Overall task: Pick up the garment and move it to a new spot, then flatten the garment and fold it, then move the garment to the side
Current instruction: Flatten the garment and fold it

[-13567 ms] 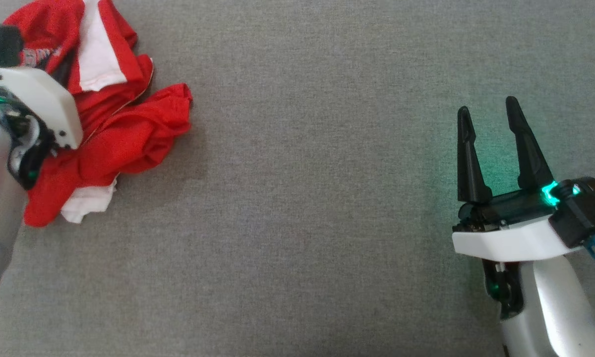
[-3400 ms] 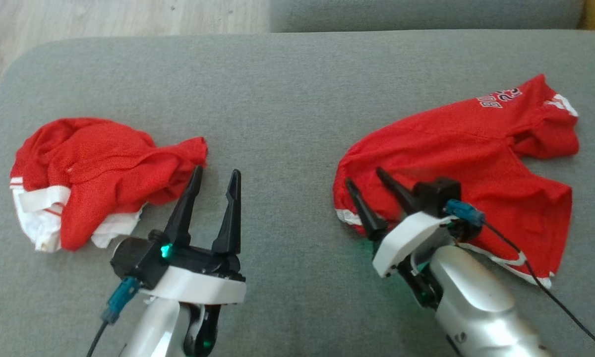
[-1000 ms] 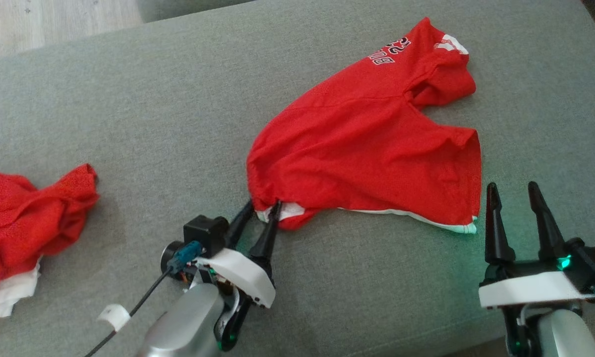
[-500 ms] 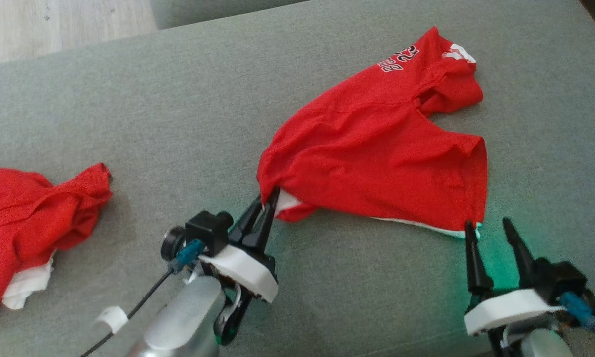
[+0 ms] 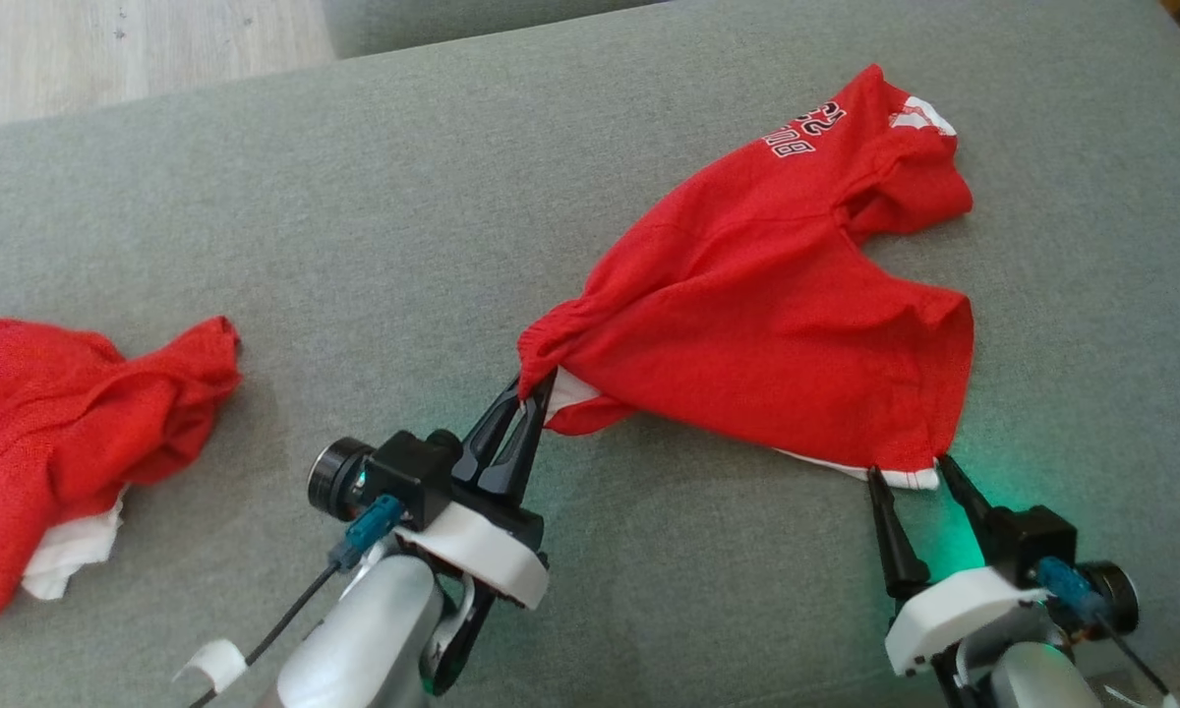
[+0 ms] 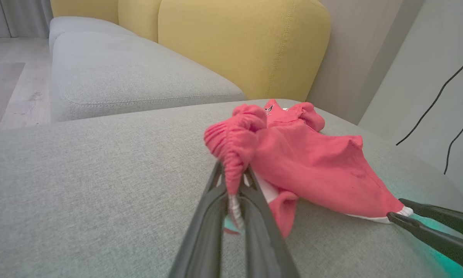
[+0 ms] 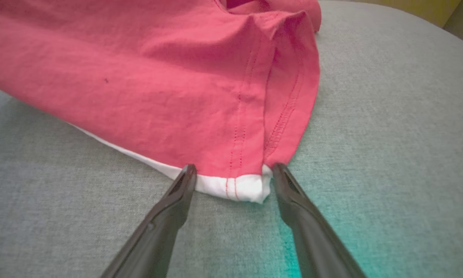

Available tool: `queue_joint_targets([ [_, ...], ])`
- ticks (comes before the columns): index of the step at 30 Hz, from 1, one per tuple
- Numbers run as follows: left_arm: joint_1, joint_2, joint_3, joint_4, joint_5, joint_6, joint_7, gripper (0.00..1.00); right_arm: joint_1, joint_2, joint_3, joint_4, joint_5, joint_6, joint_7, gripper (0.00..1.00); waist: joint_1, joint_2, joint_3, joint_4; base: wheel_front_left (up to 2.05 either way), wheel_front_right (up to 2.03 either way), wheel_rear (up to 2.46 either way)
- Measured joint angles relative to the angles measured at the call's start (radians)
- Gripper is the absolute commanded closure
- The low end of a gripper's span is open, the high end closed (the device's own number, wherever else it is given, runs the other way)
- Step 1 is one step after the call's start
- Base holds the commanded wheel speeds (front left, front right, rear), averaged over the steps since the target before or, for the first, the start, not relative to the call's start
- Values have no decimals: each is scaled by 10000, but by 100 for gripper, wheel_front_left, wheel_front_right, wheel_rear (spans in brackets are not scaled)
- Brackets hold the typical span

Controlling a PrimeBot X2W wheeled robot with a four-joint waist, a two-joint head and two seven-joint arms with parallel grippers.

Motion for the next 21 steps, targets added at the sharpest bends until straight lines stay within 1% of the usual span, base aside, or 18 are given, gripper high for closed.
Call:
queue_joint_targets([
  [8, 7, -54, 209, 67, 257, -111, 0, 100, -157, -8, 150, 431, -67, 0, -25, 0, 0, 0, -26, 28, 0, 0, 0],
  [9, 6, -56, 242, 119, 297, -140, 0, 100, -214, -10, 169, 483, -67, 0, -25, 4, 0, 0, -34, 19, 0, 0, 0],
  [10, 9, -54, 259, 171, 360, -140, 0, 100, -248, -10, 194, 510, -73, 0, -27, 51, 0, 0, -42, 6, 0, 0, 0],
  [11, 9, -54, 280, 217, 416, -140, 0, 100, -267, -10, 215, 541, -77, 0, -61, 66, 0, 0, -52, -10, 0, 0, 0],
  [12, 9, -56, 295, 253, 420, -142, 0, 100, -267, -8, 242, 552, -79, 0, -98, 96, 0, 0, -60, -27, 0, 0, 0],
  [13, 9, -56, 305, 286, 420, -142, 0, 100, -267, -2, 268, 552, -115, 0, -100, 100, 0, 0, -69, -45, 0, 0, 0],
  [18, 9, -25, 309, 466, 717, -171, 0, 100, -261, -4, 378, 433, -127, 0, -111, 100, 0, 0, -139, -109, 0, 0, 0],
  [21, 9, 59, 303, 591, 970, -169, 0, 100, -261, -12, 426, 13, 176, 0, -173, 100, 0, 0, -203, -131, 0, 0, 0],
])
